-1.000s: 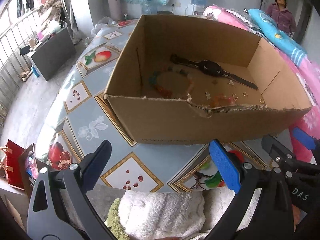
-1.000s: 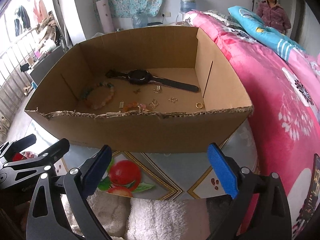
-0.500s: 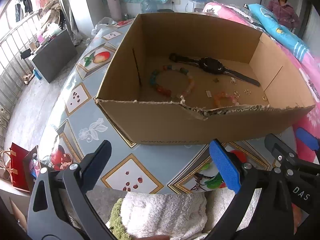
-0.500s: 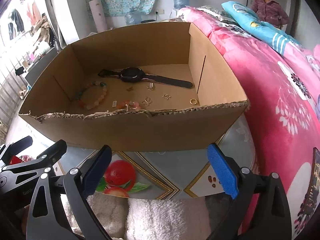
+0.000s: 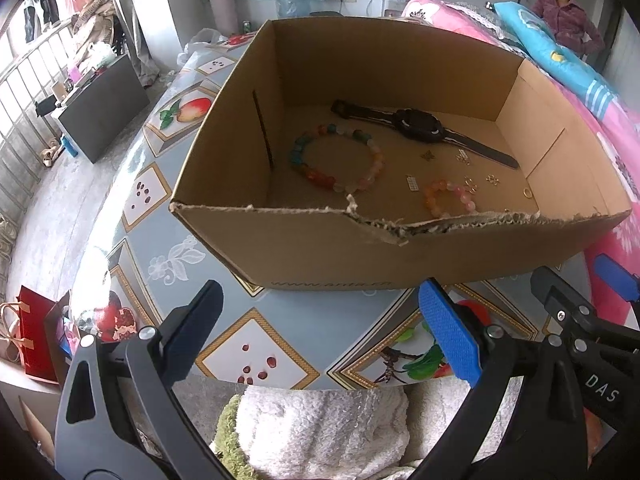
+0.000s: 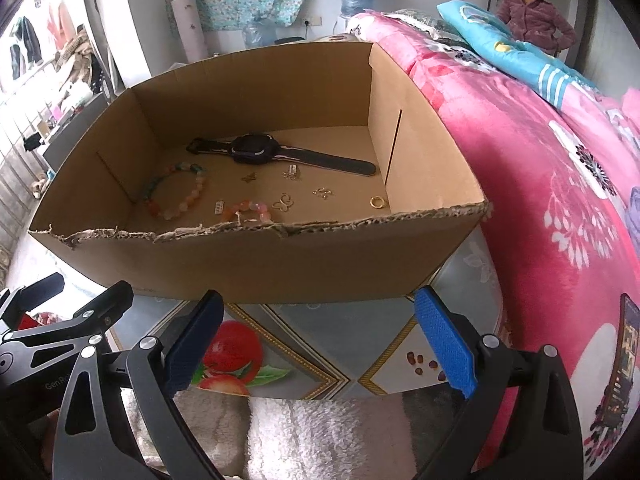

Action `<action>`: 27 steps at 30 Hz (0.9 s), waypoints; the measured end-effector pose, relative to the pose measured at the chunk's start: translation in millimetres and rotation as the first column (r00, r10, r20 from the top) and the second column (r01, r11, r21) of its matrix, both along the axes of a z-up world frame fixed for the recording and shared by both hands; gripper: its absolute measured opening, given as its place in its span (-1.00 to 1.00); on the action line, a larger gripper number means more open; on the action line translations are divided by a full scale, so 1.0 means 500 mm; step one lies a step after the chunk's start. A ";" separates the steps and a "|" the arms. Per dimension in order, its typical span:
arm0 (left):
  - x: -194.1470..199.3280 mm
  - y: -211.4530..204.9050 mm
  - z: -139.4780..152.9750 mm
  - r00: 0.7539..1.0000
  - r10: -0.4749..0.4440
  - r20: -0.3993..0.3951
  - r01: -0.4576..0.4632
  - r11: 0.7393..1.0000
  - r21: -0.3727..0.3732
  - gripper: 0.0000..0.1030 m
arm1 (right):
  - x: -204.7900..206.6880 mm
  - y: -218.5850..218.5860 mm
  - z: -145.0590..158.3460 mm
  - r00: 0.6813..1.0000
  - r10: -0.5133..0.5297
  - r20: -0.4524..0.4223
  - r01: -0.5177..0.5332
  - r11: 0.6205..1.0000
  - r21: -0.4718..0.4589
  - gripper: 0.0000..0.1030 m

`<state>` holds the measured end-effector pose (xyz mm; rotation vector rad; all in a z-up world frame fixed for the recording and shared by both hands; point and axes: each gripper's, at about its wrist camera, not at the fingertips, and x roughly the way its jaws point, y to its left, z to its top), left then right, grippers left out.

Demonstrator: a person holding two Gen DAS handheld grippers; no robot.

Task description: Organize jewelry

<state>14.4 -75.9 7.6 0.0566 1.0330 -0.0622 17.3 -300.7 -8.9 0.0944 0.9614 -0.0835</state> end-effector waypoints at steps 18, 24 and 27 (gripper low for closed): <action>0.006 -0.008 -0.006 1.000 0.005 -0.019 -0.005 1.000 -0.009 0.84 | 0.002 -0.006 0.002 1.000 -0.010 -0.004 0.010 1.000 -0.011 0.82; 0.008 -0.008 -0.008 1.000 0.006 -0.022 -0.007 1.000 -0.009 0.84 | 0.002 -0.006 0.002 1.000 -0.009 -0.006 0.009 1.000 -0.013 0.82; 0.008 -0.009 -0.009 1.000 0.008 -0.022 -0.009 1.000 -0.005 0.84 | 0.002 -0.007 0.001 1.000 -0.010 -0.006 0.010 1.000 -0.016 0.82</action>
